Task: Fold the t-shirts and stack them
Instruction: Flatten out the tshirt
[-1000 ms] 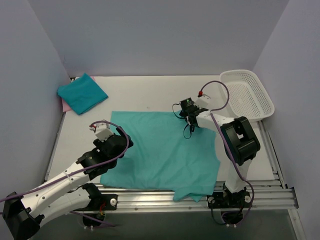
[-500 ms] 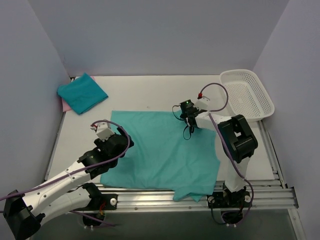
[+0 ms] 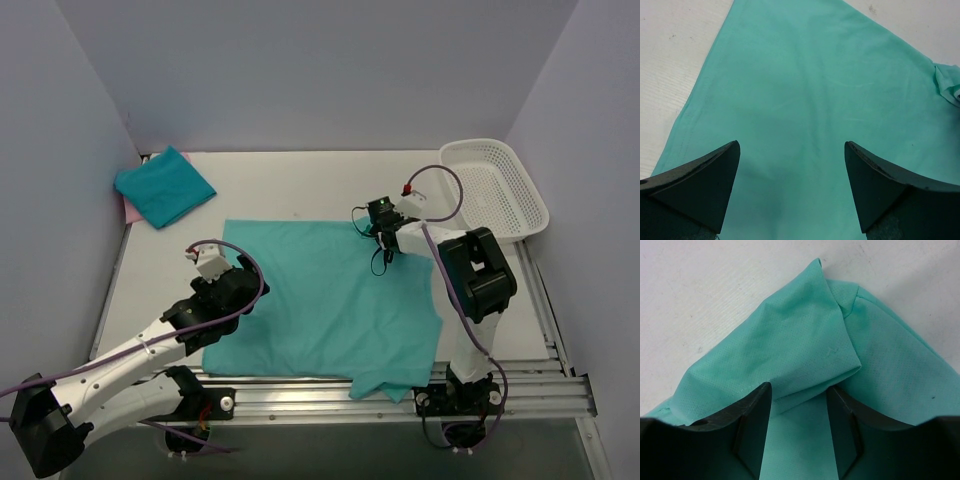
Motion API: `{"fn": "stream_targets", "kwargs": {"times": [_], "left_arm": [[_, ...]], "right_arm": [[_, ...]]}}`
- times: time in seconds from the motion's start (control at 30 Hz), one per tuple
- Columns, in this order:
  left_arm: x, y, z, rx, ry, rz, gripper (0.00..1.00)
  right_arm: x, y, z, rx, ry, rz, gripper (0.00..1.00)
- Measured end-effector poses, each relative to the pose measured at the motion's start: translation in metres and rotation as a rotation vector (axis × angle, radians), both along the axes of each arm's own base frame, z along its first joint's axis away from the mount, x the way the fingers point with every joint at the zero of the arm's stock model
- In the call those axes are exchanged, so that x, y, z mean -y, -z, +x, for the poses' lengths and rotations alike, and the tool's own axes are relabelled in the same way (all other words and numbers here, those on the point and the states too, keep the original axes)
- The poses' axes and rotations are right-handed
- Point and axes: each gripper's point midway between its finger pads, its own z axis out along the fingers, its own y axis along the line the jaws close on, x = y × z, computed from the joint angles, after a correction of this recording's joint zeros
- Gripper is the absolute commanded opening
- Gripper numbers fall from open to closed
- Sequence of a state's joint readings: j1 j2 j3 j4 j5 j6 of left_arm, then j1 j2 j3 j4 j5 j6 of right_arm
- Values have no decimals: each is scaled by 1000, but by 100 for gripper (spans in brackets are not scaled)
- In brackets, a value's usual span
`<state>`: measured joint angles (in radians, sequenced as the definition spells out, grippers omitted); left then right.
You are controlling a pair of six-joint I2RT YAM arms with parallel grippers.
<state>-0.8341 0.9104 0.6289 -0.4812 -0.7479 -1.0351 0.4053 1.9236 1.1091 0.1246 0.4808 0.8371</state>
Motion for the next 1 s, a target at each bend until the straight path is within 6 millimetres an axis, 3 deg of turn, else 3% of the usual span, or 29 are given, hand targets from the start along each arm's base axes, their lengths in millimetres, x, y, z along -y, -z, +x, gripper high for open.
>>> {"fn": "stream_targets", "kwargs": {"times": [0.33, 0.63, 0.9, 1.0], "left_arm": [[0, 0, 0, 0, 0, -1, 94], [-1, 0, 0, 0, -2, 0, 94], [-1, 0, 1, 1, -5, -1, 94], [-2, -1, 1, 4, -6, -3, 94]], "right_arm": [[-4, -1, 3, -2, -21, 7, 15], [-9, -3, 12, 7, -37, 12, 6], [-8, 0, 16, 2, -34, 12, 7], [-6, 0, 17, 0, -32, 12, 0]]}}
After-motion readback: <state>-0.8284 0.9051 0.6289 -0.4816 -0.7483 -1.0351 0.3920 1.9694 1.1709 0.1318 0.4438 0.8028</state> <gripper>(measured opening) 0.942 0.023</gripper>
